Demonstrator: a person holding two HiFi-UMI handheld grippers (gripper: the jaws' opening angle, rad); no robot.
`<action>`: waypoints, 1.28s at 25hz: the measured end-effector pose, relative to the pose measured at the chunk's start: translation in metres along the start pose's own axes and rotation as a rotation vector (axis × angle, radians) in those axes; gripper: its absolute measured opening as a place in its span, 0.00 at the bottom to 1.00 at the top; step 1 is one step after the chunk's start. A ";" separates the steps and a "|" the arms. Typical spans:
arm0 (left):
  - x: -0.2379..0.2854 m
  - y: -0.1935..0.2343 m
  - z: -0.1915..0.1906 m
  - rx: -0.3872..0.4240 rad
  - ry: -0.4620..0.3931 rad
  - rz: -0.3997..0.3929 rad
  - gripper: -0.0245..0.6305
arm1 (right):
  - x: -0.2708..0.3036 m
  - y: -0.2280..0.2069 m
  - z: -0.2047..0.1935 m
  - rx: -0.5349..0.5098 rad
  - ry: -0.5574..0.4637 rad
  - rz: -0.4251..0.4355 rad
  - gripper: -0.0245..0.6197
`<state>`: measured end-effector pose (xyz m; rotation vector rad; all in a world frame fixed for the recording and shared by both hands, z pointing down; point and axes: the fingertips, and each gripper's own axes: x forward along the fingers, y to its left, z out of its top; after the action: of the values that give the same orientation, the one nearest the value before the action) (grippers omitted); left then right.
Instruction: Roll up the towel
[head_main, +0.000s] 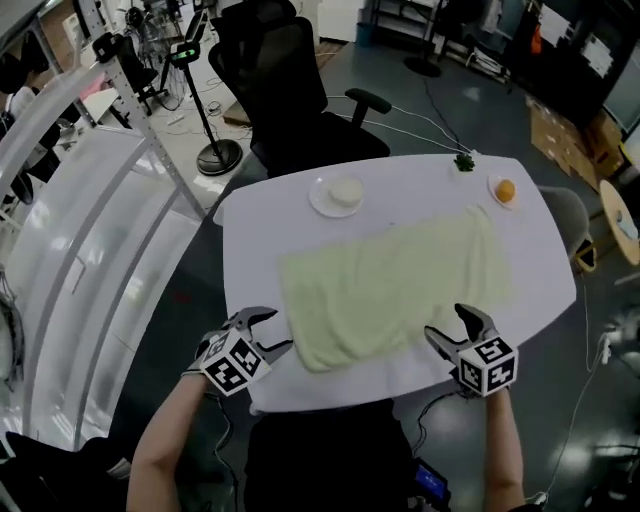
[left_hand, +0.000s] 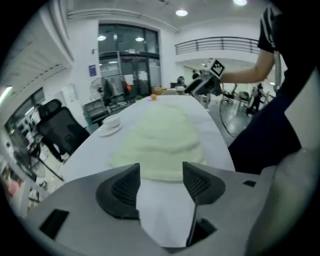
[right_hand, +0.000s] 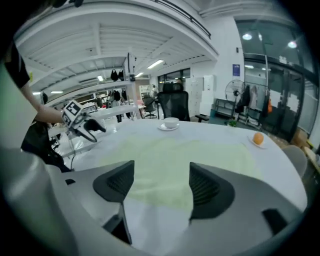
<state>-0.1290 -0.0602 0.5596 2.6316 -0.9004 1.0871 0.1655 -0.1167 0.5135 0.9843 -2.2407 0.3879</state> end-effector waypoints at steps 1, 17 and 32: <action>0.003 -0.008 -0.005 0.068 0.021 -0.043 0.49 | 0.004 0.027 -0.003 -0.034 0.012 0.030 0.60; 0.045 -0.056 -0.039 0.582 0.096 -0.314 0.47 | 0.084 0.239 -0.055 -0.293 0.173 0.329 0.58; 0.062 -0.070 -0.042 0.666 0.077 -0.320 0.15 | 0.131 0.268 -0.067 -0.405 0.202 0.284 0.15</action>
<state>-0.0785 -0.0180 0.6379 3.0451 -0.0759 1.5857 -0.0690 0.0258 0.6483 0.4007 -2.1584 0.1347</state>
